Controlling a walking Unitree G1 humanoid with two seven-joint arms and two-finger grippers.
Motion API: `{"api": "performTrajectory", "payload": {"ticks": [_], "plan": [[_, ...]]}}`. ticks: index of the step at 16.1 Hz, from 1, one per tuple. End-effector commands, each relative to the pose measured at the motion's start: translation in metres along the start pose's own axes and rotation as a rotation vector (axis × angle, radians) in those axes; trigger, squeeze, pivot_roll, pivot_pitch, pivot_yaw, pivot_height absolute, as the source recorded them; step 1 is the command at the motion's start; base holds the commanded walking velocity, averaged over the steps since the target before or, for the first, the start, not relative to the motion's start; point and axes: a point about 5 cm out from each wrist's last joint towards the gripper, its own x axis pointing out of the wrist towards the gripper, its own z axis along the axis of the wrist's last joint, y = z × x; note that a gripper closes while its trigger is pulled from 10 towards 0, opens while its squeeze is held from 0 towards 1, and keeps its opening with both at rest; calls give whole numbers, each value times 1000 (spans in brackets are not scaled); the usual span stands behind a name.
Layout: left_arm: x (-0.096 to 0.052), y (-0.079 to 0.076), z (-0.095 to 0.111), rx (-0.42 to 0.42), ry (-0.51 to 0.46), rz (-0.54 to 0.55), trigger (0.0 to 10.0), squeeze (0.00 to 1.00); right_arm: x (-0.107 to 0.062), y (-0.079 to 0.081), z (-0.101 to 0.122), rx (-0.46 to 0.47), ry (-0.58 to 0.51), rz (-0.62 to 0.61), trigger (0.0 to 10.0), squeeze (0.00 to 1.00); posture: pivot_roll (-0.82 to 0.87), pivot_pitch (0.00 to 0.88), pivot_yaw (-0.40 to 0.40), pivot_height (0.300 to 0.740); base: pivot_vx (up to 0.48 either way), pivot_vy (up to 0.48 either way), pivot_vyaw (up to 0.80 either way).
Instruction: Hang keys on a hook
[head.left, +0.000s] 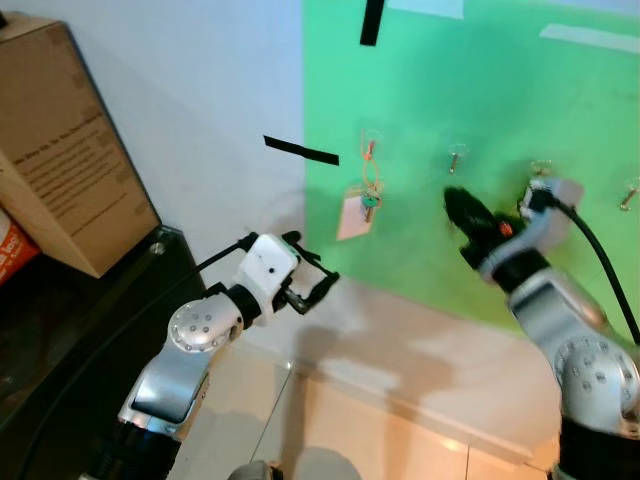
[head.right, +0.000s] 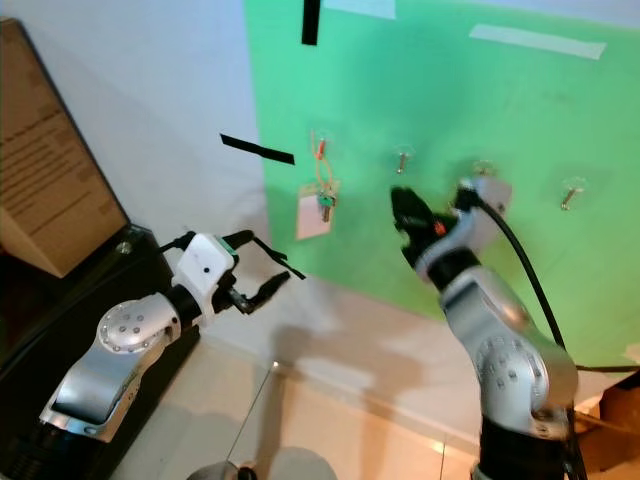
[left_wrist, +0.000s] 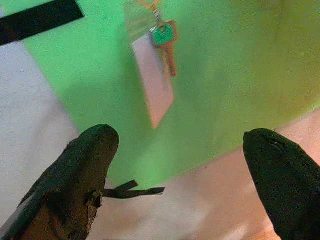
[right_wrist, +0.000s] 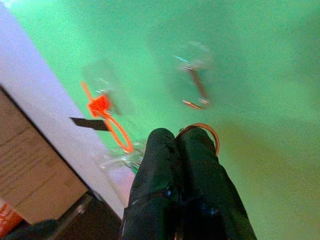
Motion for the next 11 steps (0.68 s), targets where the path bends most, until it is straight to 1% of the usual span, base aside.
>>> {"api": "performTrajectory", "payload": {"ticks": [1,4,5,10,11], "plan": [[0,1,5,17,-5,-16,10000,0,1,1,0,4,2,10,10000,0,-52,0,3,740,0,0,0],[5,2,13,21,-27,-55,10000,0,12,5,12,-6,-30,29,10000,0,-56,0,6,740,0,0,0],[6,1,17,15,-42,-89,10000,0,14,5,17,-4,-49,30,10000,0,-58,0,9,740,0,0,0],[7,-1,29,-2,-77,-189,10000,0,18,6,28,1,-91,18,10000,0,-72,0,21,740,0,0,0],[7,-2,33,-25,-97,-209,10000,0,19,7,30,3,-98,17,10000,0,-75,0,24,740,0,0,0]]}}
